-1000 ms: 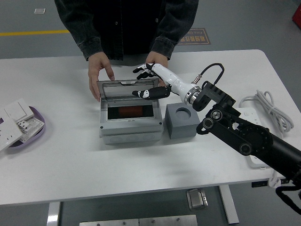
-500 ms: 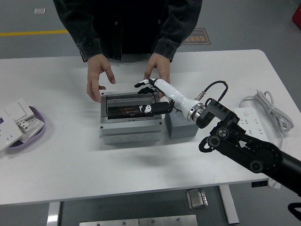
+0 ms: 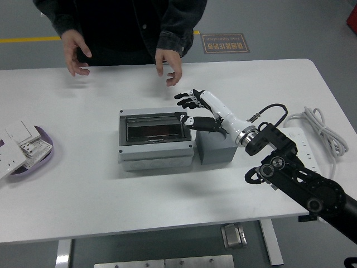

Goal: Pick up the cylinder from the cube,place it in the box,flap close box

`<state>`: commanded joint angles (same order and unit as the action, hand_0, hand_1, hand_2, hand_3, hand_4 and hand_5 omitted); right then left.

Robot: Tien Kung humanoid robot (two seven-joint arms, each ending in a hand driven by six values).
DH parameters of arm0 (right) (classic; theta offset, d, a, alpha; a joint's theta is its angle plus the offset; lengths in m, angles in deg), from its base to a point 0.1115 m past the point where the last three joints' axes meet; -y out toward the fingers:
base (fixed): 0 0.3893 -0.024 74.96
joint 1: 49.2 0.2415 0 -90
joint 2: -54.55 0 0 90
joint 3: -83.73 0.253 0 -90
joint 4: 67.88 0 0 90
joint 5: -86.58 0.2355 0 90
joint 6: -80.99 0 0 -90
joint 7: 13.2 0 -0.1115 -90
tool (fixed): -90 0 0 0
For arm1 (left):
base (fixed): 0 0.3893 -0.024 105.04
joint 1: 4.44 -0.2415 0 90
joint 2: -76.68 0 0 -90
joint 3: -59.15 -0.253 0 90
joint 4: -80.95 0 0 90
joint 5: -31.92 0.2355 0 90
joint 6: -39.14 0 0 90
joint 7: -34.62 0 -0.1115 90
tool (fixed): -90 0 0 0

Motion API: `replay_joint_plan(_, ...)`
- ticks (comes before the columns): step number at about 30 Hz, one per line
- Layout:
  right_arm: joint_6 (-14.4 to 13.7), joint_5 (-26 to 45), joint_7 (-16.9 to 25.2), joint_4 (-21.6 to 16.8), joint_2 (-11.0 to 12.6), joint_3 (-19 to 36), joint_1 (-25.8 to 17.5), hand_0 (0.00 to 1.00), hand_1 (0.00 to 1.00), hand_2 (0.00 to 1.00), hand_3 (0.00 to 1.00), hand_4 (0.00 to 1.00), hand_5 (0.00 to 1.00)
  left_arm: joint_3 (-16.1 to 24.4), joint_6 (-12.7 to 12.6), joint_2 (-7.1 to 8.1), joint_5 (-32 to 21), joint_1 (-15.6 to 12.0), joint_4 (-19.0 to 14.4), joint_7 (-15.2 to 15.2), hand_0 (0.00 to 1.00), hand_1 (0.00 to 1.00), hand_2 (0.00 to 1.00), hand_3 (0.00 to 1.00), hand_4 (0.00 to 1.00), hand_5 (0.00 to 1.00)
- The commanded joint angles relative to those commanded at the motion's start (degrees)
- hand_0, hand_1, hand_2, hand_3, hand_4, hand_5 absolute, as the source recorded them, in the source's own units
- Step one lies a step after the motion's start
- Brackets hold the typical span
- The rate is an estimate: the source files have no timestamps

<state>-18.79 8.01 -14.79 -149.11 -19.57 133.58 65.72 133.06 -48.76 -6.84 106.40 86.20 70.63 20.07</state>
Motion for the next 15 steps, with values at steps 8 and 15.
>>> replay_joint_plan(8,0.7,3.4,8.9,-1.9,-3.9,14.4,-9.9,0.758,0.683,0.680,0.719,0.609,0.292,-0.9,-0.2,-0.08,-1.5,-1.0,0.0,0.1,0.603,0.582,0.559,0.598,0.669,0.280)
replay_joint_plan(15,1.9,11.2,15.9,-0.1,-5.3,25.9,-18.9,0.755,0.675,0.658,0.692,0.624,0.271,-1.5,-0.4,-0.42,-2.2,-1.9,0.0,-0.1,0.603,0.583,0.559,0.599,0.669,0.281)
